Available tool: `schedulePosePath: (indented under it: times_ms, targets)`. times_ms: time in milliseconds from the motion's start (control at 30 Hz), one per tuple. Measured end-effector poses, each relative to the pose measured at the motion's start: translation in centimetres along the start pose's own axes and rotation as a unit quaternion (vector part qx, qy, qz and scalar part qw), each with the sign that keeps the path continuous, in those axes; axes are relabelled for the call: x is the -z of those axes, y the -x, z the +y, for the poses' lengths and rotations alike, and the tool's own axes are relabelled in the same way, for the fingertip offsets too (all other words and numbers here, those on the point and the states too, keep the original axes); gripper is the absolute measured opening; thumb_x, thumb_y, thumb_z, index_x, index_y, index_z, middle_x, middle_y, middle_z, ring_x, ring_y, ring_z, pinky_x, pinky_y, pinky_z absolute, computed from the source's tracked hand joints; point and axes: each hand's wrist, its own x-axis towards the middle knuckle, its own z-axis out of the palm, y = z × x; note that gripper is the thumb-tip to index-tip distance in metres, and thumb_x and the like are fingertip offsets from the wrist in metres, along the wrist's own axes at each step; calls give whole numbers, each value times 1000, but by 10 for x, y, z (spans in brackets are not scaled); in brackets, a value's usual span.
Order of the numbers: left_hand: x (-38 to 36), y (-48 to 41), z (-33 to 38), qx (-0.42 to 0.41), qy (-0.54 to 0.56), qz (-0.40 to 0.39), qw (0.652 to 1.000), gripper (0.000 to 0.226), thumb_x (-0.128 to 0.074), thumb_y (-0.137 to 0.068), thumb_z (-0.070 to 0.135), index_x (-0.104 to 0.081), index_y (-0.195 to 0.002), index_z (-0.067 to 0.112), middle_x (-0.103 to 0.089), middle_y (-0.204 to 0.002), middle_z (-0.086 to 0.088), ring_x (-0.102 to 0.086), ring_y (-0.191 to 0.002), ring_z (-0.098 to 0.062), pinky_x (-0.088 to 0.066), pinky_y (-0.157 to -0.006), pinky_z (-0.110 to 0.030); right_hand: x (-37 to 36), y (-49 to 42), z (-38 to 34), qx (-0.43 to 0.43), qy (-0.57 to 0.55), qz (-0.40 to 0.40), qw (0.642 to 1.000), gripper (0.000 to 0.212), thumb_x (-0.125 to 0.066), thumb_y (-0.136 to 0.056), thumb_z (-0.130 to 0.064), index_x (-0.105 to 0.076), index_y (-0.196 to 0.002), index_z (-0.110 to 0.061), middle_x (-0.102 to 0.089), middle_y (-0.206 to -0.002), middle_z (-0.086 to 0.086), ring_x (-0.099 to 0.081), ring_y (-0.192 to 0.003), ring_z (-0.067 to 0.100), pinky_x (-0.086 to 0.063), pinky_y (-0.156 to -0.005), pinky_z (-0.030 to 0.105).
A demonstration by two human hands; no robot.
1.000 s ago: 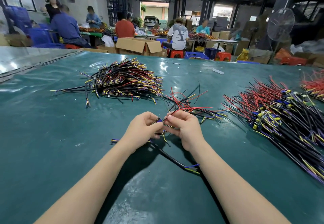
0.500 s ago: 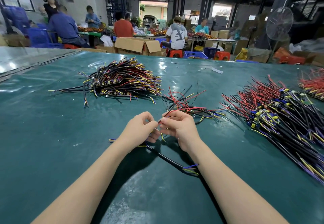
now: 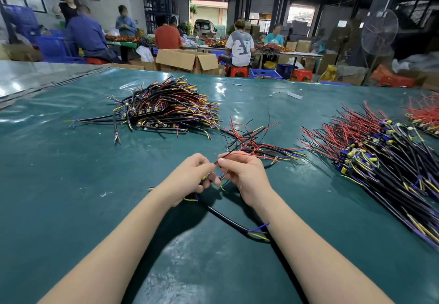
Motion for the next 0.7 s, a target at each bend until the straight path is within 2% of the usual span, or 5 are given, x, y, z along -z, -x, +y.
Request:
schedulePosePath:
  times_ms: [100, 233, 333, 500, 700]
  targets:
    - [-1, -2, -1, -19, -33, 13, 999, 6, -42, -94, 13, -45, -90, 16, -54, -44, 5, -31, -34, -5, -23, -36, -15, -1, -1, 1, 0, -11, 8, 1000, 22, -60, -81, 6, -64, -68, -11, -62, -50, -6, -52, -45, 1, -40, -48, 11]
    - [-2, -2, 0, -55, -68, 11, 996, 17, -44, -94, 14, -47, -77, 16, -50, -40, 6, -27, -30, -4, -22, -35, -15, -2, 0, 1, 17, -19, 24, 999, 23, -59, -81, 9, -63, -68, -10, -62, -49, -6, -56, -48, 3, -43, -48, 11]
    - [-6, -4, 0, -97, -118, 63, 986, 22, -48, -91, 14, -47, -69, 17, -47, -38, 8, -30, -32, -6, -24, -36, -18, -3, 0, -1, 4, -66, 37, 997, 22, -57, -81, 10, -62, -69, -8, -62, -48, -6, -58, -45, 3, -45, -46, 12]
    - [-13, -5, -1, -144, -194, 140, 960, 23, -48, -85, 13, -47, -64, 20, -48, -36, 9, -39, -38, -5, -30, -42, -16, -1, -3, -4, -49, -135, 38, 989, 19, -55, -85, 6, -62, -72, -7, -61, -49, -2, -50, -38, 2, -38, -38, 13]
    - [-8, -8, -7, -118, -144, 81, 979, 20, -48, -89, 14, -51, -74, 26, -48, -38, 8, -34, -37, -5, -28, -48, -24, 4, -3, -4, -26, -91, 71, 993, 22, -59, -82, 7, -63, -71, -12, -60, -50, -9, -54, -44, 0, -42, -43, 12]
